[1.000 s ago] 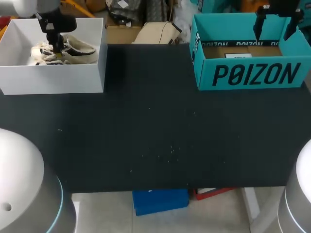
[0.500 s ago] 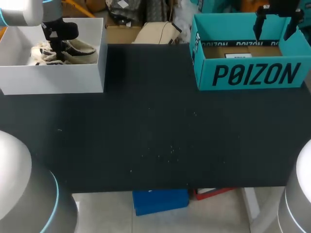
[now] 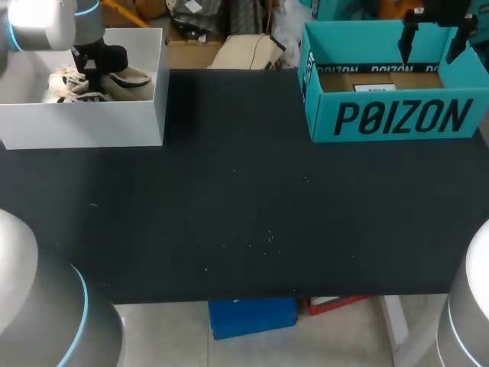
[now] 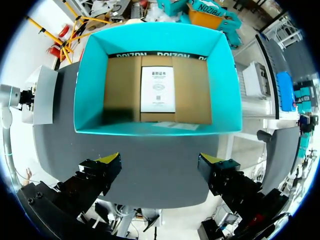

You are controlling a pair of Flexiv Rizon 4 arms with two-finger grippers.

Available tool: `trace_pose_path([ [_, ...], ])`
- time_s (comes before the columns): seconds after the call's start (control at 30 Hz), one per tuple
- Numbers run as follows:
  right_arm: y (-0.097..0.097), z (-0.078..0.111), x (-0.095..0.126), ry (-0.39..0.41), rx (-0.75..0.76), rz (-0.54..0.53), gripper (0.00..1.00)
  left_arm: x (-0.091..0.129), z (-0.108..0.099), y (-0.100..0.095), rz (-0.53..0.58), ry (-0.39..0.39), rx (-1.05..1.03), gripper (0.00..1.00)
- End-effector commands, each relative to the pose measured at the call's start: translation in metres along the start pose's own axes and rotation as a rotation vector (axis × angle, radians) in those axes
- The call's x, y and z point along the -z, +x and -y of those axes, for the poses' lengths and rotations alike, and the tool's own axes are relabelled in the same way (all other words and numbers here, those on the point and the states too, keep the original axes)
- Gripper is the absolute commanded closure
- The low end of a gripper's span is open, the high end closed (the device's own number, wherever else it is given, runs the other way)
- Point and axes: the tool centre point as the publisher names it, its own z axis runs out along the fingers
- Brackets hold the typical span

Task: Take the shoe out of the shoebox, open the shoe tongue, remove and reinsert the insole, then place the shoe into the shoebox

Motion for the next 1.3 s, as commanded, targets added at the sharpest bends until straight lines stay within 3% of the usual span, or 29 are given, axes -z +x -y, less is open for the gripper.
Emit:
trace_pose_path([
  [0.03,0.0,0.0,0.0,0.001,0.0,0.0,0.0,0.015,-0.001,0.005,0.008,-0.003,-0.012,1.0],
  [0.5,0.0,0.0,0.0,0.001,0.0,0.0,0.0,0.114,-0.003,0.017,0.088,-0.006,-0.118,1.0],
  [0.9,0.0,0.0,0.0,0.001,0.0,0.0,0.0,0.207,0.006,0.045,0.225,-0.024,-0.149,1.0],
  [1.13,0.0,0.0,0.0,0.001,0.0,0.0,0.0,0.232,0.04,0.085,0.262,-0.017,-0.154,1.0],
  [1.3,0.0,0.0,0.0,0.001,0.0,0.0,0.0,0.238,0.081,0.118,0.28,-0.018,-0.153,1.0],
])
